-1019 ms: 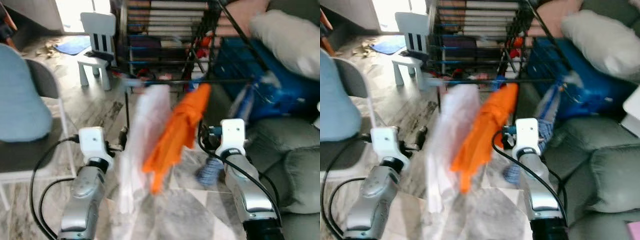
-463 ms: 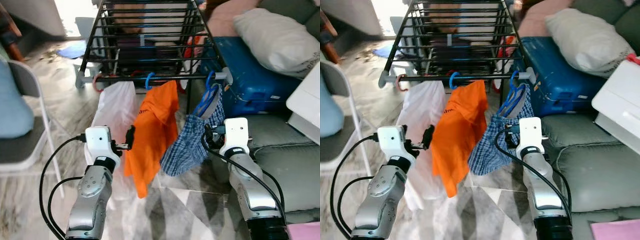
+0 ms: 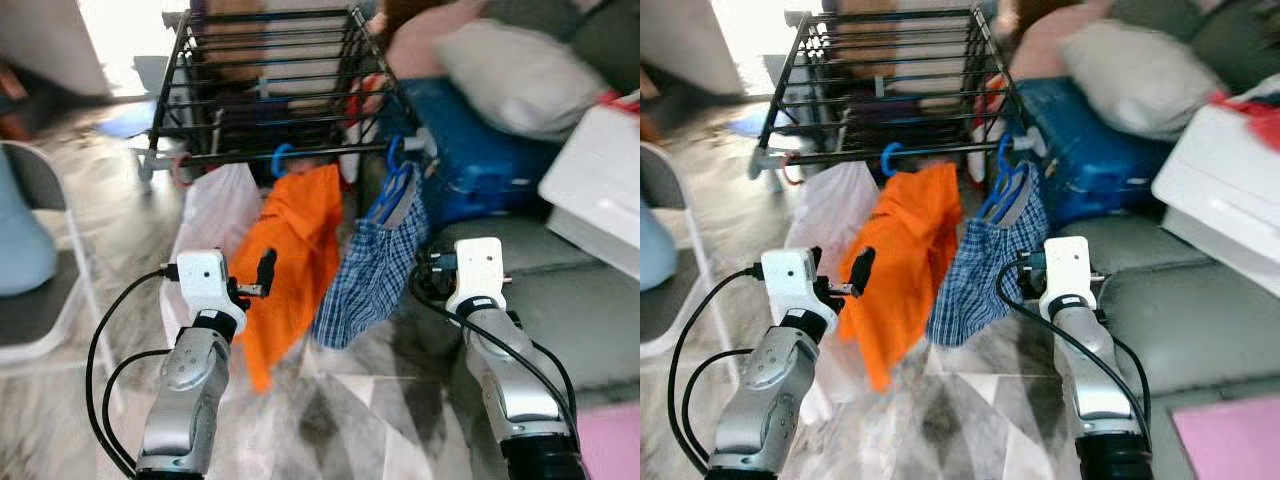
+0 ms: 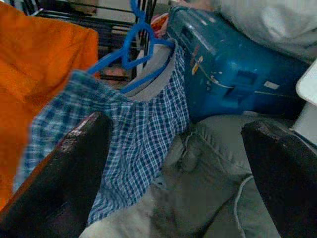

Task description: Hang hanger

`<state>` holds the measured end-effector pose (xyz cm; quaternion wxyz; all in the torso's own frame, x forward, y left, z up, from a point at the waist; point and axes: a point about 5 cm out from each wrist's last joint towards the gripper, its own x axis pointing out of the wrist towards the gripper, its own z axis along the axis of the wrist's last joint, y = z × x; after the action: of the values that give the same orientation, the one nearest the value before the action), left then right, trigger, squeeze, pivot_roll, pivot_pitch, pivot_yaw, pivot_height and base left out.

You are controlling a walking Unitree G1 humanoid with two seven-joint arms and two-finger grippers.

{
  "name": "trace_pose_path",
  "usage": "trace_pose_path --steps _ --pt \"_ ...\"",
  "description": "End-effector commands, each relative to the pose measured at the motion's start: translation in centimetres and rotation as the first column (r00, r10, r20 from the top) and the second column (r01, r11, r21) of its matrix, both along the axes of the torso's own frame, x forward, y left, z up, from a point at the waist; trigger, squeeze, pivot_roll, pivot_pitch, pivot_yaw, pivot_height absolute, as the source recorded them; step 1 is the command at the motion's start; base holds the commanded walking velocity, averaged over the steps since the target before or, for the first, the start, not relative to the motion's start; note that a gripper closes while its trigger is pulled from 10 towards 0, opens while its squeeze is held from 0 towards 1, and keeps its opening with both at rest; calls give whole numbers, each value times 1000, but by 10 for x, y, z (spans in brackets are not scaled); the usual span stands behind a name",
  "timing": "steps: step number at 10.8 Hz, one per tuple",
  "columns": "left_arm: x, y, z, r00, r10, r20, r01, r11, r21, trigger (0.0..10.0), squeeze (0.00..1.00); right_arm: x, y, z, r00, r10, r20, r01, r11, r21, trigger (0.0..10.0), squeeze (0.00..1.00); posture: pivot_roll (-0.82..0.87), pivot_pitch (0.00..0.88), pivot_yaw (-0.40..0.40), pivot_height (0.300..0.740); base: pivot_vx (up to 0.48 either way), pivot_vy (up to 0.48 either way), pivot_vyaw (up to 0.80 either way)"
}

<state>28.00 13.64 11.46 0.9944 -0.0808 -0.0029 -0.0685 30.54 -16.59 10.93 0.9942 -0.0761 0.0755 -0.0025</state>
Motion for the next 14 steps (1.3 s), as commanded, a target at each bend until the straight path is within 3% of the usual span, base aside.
trace_pose_path --steps 1,3,6,14 --pt "0 7 -1 1000 24 -4 -24 999 22 10000 0 3 7 7 1000 17 25 -17 1000 14 10000 0 -178 0 -29 740 0 405 0" --pt "2 4 -1 1000 26 -9 -25 998 49 10000 0 3 6 5 1000 10 21 -10 1000 12 10000 0 -177 5 -29 740 0 0 0" --pt "1 4 3 1000 -16 11 16 1000 13 10000 0 2 5 3 1000 -3 8 3 1000 14 10000 0 -178 13 -27 740 0 0 -204" --pt "0 -4 2 998 -54 13 54 999 -3 10000 0 2 7 2 1000 2 6 -2 1000 16 10000 0 -183 19 -24 740 427 0 0"
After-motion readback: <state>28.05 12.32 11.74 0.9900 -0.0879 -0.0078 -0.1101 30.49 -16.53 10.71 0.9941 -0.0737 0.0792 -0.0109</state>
